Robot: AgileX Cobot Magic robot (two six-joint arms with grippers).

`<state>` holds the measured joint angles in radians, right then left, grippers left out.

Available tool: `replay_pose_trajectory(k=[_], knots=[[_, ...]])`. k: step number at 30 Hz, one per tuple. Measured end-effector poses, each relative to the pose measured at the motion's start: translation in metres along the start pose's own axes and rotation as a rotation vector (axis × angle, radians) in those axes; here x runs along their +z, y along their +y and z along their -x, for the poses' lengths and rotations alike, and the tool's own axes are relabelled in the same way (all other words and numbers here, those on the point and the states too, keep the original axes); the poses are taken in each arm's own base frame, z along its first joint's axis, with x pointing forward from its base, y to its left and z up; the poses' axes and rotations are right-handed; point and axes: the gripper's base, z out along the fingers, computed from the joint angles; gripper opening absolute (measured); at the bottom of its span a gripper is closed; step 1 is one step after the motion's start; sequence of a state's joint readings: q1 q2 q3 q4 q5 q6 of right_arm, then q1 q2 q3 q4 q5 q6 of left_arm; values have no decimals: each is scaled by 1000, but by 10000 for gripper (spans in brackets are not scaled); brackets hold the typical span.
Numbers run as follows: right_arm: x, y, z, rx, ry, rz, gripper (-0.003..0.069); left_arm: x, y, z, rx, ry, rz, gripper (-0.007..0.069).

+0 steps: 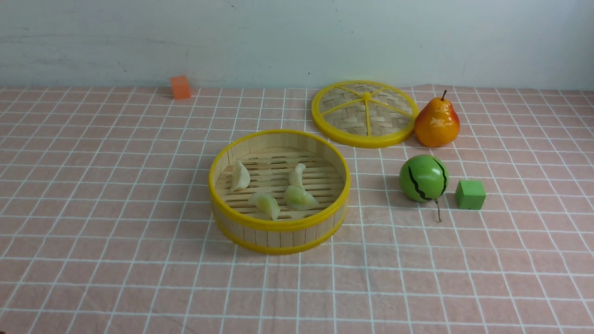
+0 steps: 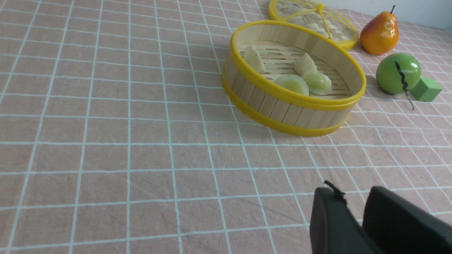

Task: Put the dumplings into the steamer on the table with the pink tablecloth.

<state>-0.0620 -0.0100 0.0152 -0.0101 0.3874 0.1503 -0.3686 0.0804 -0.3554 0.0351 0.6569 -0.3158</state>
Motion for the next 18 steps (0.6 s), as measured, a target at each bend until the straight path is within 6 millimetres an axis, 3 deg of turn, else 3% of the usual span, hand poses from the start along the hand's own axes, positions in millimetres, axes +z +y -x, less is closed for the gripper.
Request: replay_pose_trajectory(k=[8, 11, 13, 18], knots=[[0, 0, 0, 0, 0, 0, -1, 12, 3, -9, -5, -56, -2, 108], [0, 0, 0, 0, 0, 0, 1, 30, 12, -28, -52, -162, 37, 12], [0, 0, 0, 0, 0, 0, 2, 34, 17, -39, -72, -207, 58, -13], [0, 0, 0, 0, 0, 0, 8, 41, 30, -64, -100, -232, 153, -13]])
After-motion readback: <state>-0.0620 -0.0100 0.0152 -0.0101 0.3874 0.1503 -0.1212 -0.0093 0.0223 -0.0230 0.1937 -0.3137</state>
